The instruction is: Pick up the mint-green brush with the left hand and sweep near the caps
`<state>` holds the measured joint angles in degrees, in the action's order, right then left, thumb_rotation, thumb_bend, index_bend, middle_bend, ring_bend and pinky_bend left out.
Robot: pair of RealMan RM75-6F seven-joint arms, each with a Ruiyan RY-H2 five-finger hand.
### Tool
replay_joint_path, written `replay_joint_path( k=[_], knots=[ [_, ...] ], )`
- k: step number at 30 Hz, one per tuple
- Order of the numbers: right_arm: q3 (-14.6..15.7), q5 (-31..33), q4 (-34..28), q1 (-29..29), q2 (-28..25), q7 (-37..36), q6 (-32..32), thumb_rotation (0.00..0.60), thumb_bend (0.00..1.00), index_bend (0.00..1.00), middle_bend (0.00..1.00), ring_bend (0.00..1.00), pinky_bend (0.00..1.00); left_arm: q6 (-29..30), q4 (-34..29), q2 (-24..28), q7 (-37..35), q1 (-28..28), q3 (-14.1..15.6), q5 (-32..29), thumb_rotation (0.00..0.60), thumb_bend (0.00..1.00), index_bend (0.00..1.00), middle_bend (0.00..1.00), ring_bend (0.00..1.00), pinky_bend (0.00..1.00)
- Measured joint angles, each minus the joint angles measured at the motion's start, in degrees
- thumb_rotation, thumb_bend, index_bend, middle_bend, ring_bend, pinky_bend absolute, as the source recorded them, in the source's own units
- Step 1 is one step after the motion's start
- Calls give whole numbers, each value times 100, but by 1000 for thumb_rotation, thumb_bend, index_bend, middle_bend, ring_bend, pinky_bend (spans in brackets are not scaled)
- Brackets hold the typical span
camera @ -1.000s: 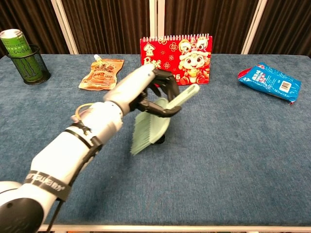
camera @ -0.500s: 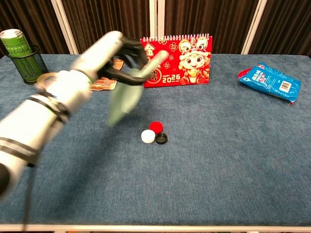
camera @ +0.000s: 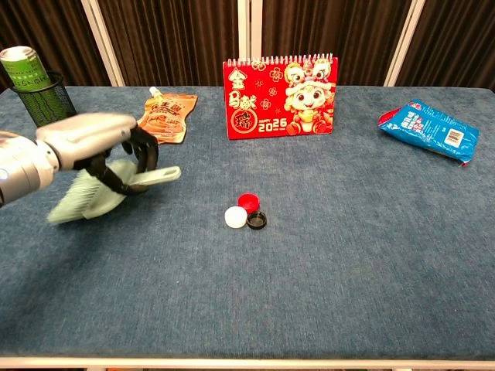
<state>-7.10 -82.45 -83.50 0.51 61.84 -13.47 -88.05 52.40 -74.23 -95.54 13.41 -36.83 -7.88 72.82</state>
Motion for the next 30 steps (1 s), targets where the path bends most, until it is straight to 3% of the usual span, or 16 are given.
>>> replay_joint_path(
  k=[4, 8, 12, 17, 23, 30],
  knots=[
    [-6, 27, -42, -21, -28, 22, -20, 600, 254, 25, 180, 0, 39, -48, -239, 84, 231, -22, -24, -250, 600, 181, 234, 284, 214, 264],
    [-11, 39, -83, 16, -54, 51, 66, 600, 254, 25, 182, 0, 39, 196, -468, 266, -163, 96, -120, -242, 600, 159, 229, 282, 214, 265],
    [57, 19, -184, 78, -138, 93, 302, 600, 254, 39, 222, 42, 80, 602, -736, 779, -824, 433, -259, -347, 600, 161, 238, 288, 215, 265],
    [115, -38, -199, 242, -122, 44, 588, 600, 257, 55, 207, 37, 100, 1418, -907, 1475, -906, 1096, -284, -573, 600, 160, 277, 292, 215, 248],
    [185, -348, 63, 451, 196, -271, 725, 600, 257, 56, 154, 0, 38, 2612, -1071, 1843, -631, 2032, -15, -658, 600, 157, 283, 292, 215, 216],
    [245, -561, 76, 522, 357, -197, 592, 600, 257, 56, 140, 0, 17, 3728, -1743, 2137, -154, 2963, 614, -167, 600, 157, 276, 291, 214, 203]
  ],
)
